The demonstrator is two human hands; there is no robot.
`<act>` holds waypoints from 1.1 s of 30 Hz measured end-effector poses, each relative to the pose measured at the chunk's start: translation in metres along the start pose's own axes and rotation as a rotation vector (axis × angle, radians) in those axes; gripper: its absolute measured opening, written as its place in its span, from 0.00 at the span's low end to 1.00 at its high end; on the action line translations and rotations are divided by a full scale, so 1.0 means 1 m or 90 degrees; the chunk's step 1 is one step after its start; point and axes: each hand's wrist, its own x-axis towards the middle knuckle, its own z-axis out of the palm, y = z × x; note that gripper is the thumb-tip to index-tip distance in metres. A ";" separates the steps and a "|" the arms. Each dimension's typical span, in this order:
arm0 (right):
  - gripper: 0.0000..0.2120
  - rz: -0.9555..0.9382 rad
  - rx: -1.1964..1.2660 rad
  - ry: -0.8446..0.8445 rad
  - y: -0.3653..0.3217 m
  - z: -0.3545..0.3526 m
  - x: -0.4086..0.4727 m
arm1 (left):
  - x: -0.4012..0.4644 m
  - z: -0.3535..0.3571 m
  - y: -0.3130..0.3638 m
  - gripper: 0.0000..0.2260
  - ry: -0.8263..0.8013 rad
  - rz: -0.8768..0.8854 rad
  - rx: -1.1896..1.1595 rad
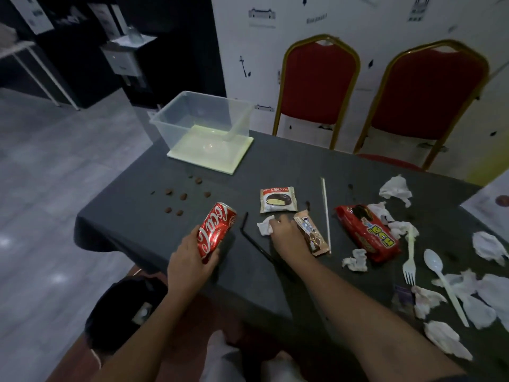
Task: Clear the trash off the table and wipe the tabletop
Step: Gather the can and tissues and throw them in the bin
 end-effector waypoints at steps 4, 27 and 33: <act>0.12 0.006 0.102 0.017 -0.016 -0.005 -0.003 | 0.002 0.001 -0.003 0.33 0.001 -0.009 -0.002; 0.16 0.154 0.141 -0.006 0.023 -0.053 -0.040 | 0.038 0.020 0.056 0.31 0.003 0.088 -0.079; 0.17 0.199 0.025 0.033 0.098 -0.057 -0.082 | 0.039 0.035 0.070 0.31 -0.007 0.087 -0.097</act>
